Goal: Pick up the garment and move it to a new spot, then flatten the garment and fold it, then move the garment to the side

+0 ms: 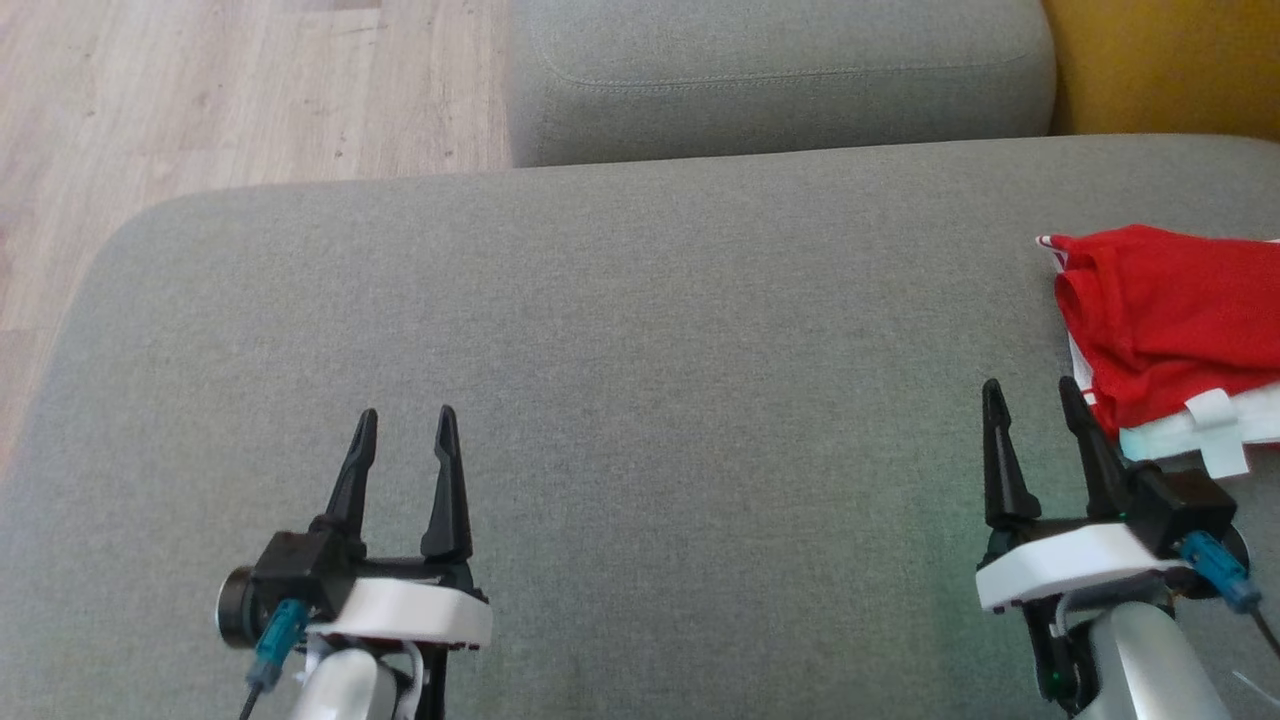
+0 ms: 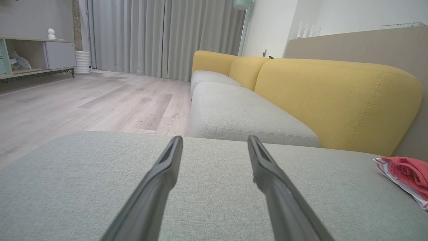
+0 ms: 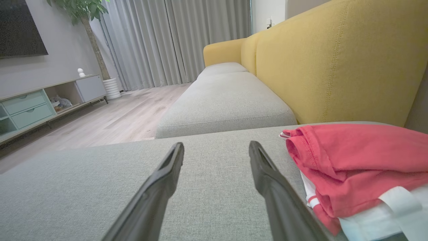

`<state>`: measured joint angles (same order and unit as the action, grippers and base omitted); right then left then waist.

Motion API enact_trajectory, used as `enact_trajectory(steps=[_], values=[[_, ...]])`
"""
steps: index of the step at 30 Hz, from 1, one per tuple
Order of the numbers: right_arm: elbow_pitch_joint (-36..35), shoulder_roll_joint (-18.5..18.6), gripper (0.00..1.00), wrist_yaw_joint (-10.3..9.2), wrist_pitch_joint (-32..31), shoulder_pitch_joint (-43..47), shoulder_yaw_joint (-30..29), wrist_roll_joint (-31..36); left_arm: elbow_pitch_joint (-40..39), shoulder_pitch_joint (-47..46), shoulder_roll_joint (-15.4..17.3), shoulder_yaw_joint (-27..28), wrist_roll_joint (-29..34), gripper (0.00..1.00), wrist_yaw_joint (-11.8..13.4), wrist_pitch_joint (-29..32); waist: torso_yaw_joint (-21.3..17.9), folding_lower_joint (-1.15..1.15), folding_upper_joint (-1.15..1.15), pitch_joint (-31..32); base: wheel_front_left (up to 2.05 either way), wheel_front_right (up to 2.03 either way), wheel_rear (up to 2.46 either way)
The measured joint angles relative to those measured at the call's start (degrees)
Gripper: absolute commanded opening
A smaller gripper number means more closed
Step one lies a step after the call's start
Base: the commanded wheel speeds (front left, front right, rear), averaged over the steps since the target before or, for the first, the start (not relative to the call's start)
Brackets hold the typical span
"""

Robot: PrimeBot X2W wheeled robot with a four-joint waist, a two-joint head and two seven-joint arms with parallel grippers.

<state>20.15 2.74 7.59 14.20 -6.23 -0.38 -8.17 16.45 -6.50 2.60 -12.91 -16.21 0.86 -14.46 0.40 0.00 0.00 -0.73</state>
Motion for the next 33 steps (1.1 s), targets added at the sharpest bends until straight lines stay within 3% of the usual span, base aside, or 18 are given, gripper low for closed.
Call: enact_trajectory(steps=[33], values=[[-1.5, 0.0, 1.00, 0.00, 0.0, 0.0, 0.0, 0.0, 2.0, -0.1, 0.0, 0.1, -5.7, 1.00, 0.7, 0.0, -0.7, 0.00, 0.00, -0.3, 0.00, 0.00, 0.00]])
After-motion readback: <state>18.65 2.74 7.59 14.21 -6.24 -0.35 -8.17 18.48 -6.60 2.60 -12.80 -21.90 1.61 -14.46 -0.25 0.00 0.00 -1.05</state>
